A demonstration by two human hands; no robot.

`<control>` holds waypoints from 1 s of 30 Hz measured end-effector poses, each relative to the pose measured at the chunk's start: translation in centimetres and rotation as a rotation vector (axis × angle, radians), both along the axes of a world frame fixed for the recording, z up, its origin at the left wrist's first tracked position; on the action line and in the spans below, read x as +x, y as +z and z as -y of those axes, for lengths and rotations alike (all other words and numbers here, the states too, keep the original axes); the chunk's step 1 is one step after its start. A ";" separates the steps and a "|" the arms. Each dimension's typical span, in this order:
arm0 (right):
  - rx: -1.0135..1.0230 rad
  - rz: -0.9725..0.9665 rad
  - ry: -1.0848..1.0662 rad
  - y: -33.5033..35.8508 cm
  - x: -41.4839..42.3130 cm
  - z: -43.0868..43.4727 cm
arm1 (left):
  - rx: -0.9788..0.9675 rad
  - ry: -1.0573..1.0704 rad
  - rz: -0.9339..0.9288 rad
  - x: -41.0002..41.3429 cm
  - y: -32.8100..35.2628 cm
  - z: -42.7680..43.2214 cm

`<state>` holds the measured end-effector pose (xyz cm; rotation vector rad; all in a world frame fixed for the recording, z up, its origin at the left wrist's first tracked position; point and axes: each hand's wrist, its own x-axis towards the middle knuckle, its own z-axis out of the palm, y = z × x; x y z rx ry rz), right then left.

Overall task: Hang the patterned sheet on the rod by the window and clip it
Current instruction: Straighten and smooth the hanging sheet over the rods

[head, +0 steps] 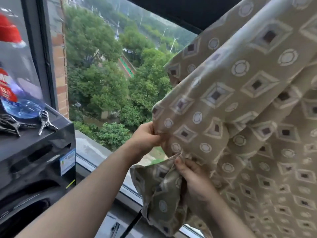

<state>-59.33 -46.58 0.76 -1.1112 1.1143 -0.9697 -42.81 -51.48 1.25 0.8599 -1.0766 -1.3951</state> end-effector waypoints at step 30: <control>-1.437 -0.473 0.485 -23.1 -9.2 -3.2 | -0.219 0.502 0.056 -8.0 -26.3 -13.6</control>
